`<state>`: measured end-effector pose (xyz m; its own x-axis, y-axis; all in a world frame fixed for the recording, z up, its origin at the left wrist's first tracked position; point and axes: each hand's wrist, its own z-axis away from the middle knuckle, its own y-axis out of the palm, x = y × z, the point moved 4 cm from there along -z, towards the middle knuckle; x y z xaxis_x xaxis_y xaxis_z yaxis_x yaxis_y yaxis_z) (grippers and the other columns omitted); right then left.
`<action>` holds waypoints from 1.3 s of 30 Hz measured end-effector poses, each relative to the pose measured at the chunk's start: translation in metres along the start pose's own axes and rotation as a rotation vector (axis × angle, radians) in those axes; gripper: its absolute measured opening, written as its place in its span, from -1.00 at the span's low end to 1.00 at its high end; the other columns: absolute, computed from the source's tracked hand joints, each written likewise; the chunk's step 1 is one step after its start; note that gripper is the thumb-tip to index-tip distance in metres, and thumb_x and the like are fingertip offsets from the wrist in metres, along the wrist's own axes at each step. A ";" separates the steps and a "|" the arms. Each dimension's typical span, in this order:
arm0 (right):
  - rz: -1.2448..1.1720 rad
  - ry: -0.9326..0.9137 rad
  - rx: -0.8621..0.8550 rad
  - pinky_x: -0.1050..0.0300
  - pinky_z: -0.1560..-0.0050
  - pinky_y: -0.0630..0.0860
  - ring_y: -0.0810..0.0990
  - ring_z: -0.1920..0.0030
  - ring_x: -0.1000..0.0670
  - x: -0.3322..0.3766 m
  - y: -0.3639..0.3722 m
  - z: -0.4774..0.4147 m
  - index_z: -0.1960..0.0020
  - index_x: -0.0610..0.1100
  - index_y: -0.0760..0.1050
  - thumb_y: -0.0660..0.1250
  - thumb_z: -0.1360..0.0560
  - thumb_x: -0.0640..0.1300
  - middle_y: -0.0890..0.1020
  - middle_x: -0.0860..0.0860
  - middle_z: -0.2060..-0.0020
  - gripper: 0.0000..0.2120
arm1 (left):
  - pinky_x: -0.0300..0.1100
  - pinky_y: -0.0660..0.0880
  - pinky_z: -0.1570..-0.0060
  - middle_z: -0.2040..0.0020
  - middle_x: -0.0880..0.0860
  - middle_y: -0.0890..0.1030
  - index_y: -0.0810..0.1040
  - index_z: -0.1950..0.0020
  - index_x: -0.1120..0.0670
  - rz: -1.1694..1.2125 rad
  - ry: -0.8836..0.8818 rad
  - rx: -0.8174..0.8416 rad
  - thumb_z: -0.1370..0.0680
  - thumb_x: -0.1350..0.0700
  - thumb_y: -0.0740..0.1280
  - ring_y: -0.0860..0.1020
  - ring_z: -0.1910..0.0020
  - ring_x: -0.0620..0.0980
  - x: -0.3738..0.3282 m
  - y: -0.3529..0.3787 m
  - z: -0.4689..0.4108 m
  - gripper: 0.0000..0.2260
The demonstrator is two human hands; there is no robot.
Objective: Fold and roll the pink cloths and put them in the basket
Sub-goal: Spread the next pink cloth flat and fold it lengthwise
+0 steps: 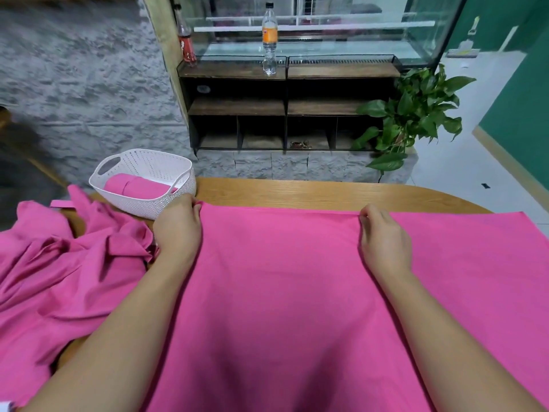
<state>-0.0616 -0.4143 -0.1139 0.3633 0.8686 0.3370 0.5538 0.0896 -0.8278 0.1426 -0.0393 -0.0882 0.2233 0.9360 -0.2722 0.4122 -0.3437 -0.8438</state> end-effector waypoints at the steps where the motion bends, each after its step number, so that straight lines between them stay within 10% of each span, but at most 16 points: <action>1: -0.003 0.000 -0.004 -0.03 0.33 0.43 0.59 0.18 -0.26 0.000 -0.001 0.000 -0.04 -0.05 0.43 0.22 -0.70 -0.10 0.59 -0.08 0.10 -0.94 | 0.09 0.51 0.21 0.02 0.19 0.67 0.64 -0.07 0.08 -0.020 0.019 0.012 -0.63 0.04 0.37 0.64 0.09 0.30 -0.001 0.002 0.000 -0.87; 39: -0.018 -0.003 0.028 0.03 0.31 0.37 0.57 0.18 -0.20 -0.008 0.007 -0.023 -0.01 0.00 0.56 0.35 -0.64 -0.08 0.51 0.01 0.17 -0.96 | 0.01 0.33 0.39 0.08 0.18 0.56 0.59 0.02 0.16 -0.225 0.151 0.039 -0.64 0.10 0.35 0.60 0.27 0.32 0.007 0.014 -0.006 -0.87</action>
<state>-0.0435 -0.4318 -0.1122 0.3508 0.8682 0.3509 0.5390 0.1192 -0.8338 0.1553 -0.0374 -0.0988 0.2605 0.9654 -0.0063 0.4325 -0.1226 -0.8933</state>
